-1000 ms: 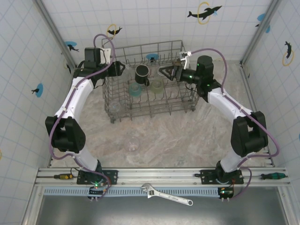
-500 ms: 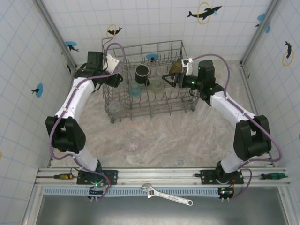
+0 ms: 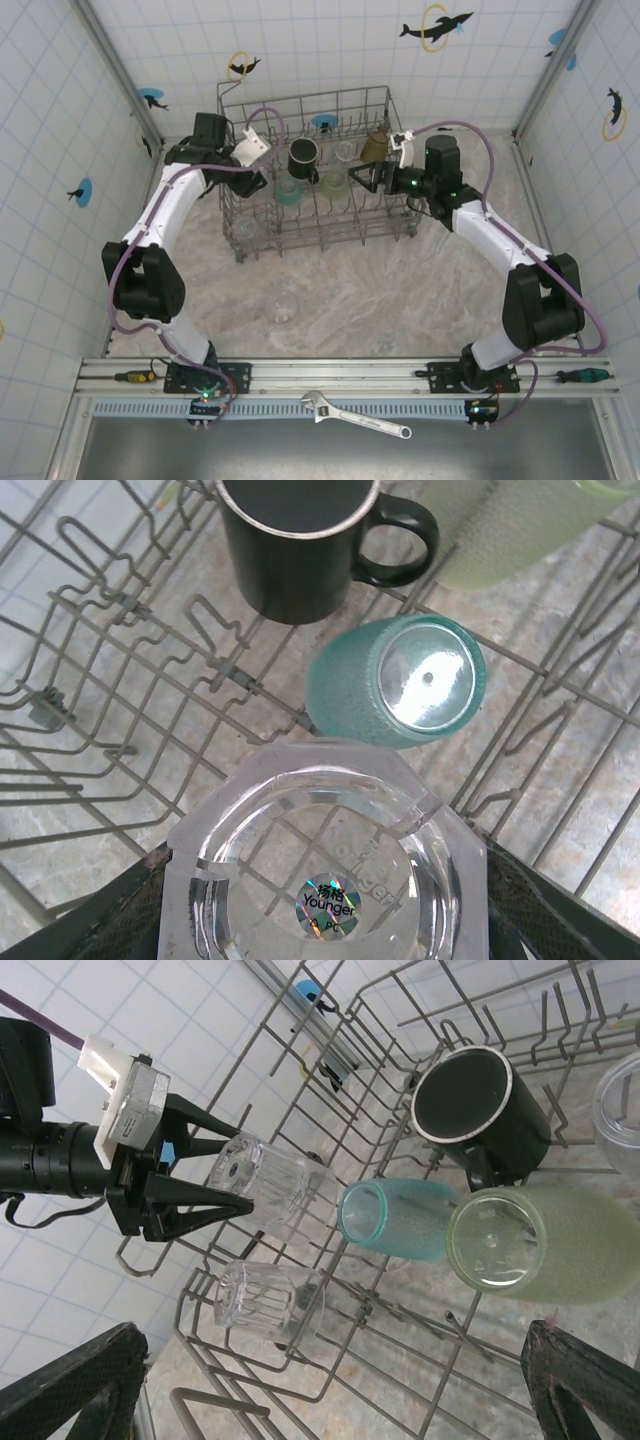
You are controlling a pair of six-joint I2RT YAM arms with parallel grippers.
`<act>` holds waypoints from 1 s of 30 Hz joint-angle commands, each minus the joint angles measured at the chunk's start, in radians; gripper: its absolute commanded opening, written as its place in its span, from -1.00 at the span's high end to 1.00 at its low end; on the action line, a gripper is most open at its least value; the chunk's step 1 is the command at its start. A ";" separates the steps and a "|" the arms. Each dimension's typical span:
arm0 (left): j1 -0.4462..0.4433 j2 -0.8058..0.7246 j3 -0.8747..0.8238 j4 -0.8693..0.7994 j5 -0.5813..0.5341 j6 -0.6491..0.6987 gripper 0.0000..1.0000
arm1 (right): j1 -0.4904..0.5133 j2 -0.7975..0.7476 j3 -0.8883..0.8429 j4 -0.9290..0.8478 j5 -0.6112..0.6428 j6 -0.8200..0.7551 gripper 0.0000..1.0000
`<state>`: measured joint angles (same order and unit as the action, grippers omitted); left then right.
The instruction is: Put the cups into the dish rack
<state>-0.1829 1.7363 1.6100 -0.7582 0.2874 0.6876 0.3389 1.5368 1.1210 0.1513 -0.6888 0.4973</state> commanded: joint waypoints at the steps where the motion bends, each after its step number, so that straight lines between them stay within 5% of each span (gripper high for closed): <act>1: 0.005 0.060 0.031 -0.106 -0.028 0.062 1.00 | -0.004 -0.035 -0.019 -0.006 0.008 -0.014 -0.99; 21: 0.005 0.127 0.003 -0.065 -0.296 -0.003 1.00 | -0.009 -0.005 -0.044 0.049 -0.028 0.004 -0.99; 30: 0.002 0.144 -0.012 -0.019 -0.295 -0.041 1.00 | -0.008 -0.001 -0.028 0.054 -0.027 0.016 -0.99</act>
<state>-0.2073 1.8259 1.6360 -0.7582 0.0193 0.6838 0.3378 1.5372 1.0946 0.1608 -0.7052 0.5076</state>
